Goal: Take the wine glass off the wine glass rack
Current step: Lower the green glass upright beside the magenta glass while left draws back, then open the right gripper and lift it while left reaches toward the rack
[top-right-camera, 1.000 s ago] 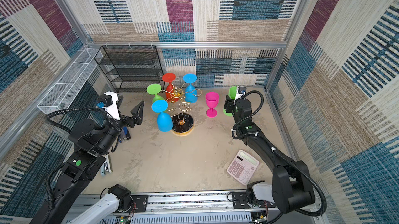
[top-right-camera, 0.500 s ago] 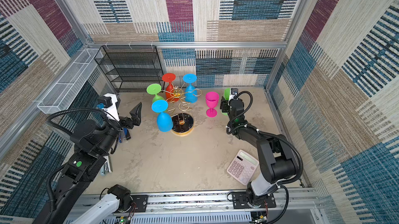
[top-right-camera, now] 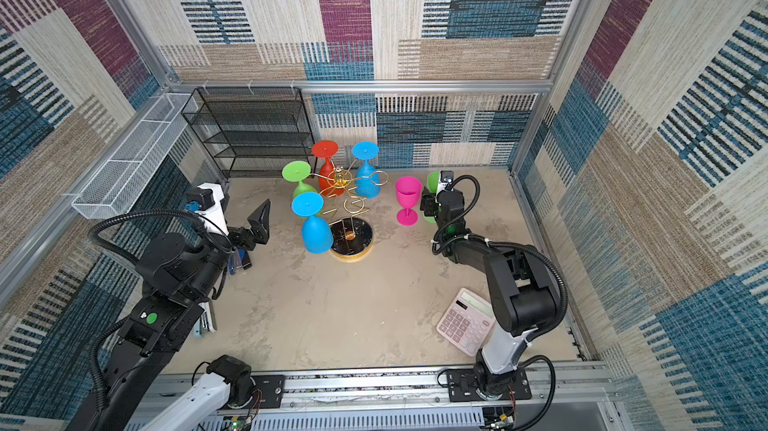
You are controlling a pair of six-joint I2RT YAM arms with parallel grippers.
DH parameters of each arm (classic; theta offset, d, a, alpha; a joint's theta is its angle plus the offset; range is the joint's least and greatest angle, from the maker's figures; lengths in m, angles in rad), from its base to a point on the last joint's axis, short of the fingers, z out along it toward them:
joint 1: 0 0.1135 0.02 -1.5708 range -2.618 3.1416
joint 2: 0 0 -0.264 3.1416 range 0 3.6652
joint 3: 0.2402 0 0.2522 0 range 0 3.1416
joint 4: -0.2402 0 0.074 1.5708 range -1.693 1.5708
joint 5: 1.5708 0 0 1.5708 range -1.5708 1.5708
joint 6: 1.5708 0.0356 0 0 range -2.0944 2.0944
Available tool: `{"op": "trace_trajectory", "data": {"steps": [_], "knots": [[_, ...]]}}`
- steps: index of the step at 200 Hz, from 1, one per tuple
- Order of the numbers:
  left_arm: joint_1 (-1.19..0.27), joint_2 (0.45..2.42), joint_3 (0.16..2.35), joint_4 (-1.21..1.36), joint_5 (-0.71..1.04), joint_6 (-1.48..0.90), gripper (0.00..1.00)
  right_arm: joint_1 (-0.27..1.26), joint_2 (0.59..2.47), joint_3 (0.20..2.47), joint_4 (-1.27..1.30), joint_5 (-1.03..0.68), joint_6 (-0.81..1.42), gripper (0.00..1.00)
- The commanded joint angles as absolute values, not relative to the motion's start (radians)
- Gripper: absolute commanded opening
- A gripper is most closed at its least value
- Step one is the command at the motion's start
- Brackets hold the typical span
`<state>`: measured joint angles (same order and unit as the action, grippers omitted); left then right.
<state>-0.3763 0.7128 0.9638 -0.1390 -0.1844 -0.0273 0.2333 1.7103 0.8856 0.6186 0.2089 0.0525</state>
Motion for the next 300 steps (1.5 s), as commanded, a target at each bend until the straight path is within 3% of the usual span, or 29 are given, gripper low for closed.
{"op": "trace_trajectory", "data": {"steps": [1, 213, 300], "knots": [[-0.372, 0.709, 0.958, -0.129, -0.207, -0.044, 0.96, 0.230, 1.717, 0.893, 0.660, 0.205, 0.067, 0.79], [-0.358, 0.669, 0.917, -0.123, -0.220, -0.081, 0.96, 0.231, 1.648, 0.781, 0.652, 0.189, 0.100, 0.90], [-0.353, 0.652, 0.892, -0.108, -0.259, -0.138, 0.96, 0.231, 1.514, 0.737, 0.602, 0.115, 0.139, 0.99]]}}
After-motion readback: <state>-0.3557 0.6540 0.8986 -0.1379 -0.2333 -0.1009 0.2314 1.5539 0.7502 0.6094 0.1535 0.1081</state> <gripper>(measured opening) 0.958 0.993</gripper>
